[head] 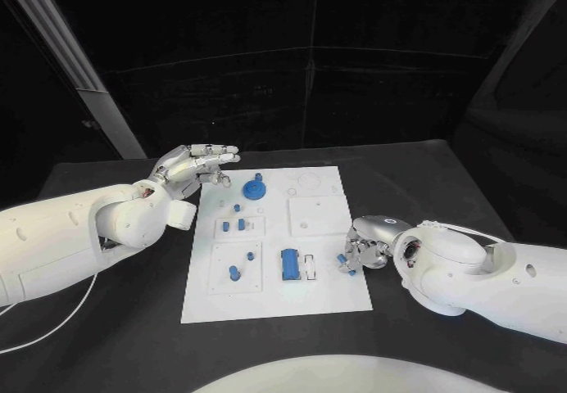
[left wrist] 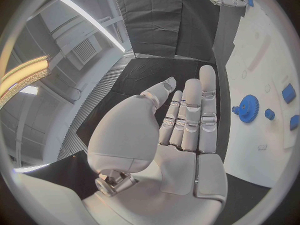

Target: Assemble the parts on the task board

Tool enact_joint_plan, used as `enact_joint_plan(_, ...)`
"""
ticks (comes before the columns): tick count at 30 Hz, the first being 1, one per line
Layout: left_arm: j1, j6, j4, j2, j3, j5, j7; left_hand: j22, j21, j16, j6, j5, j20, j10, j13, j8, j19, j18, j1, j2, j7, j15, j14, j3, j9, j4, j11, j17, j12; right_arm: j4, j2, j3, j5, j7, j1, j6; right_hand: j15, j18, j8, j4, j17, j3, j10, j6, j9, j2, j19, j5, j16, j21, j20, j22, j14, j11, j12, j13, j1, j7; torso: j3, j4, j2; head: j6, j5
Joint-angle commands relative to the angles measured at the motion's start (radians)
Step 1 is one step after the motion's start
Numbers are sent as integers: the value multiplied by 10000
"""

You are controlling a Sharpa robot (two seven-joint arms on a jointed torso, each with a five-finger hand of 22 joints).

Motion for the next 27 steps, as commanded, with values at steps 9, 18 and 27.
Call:
enact_joint_plan(9, 8, 171, 3, -11, 6, -52, -54, -13, -57, 70, -62, 44, 20, -43, -16, 68, 50, 144, 48, 59, 4, 16, -75, -22, 3, -26, -11, -15, 32, -125, 442, -94, -1758, -727, -303, 1610, -5, -61, -303, -490, 18, 391, -103, -68, -110, 318, 425, -361, -37, 15, -8, 1830, 468, -31, -123, -61, 822, 37, -3, 5, -13, 31, 18)
enact_joint_plan(18, -3, 178, -4, -7, 5, -52, -62, -17, -60, 72, -60, 45, 20, -42, -16, 78, 47, 143, 47, 65, 2, 16, -81, -26, 3, -25, -13, -22, 45, -54, 388, -93, -1248, -793, -331, 1396, -40, -68, -667, -332, 73, 827, -136, 42, -263, 635, 449, 2129, -22, 33, -28, 1861, 482, -74, -202, -99, 799, 1, 1, 12, -13, 57, 16)
enact_joint_plan(27, -23, 180, -22, 10, 1, -52, -79, -18, -61, 74, -62, 46, 20, -45, -16, 82, 45, 144, 55, 71, 2, 15, -84, -24, 3, -30, -13, -25, 49, 263, 79, -88, 96, -499, -328, 338, -25, -70, -1024, -524, 102, 2471, -172, 161, -427, 595, 455, 1771, -20, 38, -39, 1873, 483, -24, -276, -128, 1105, 46, 1, 24, -10, 83, 50)
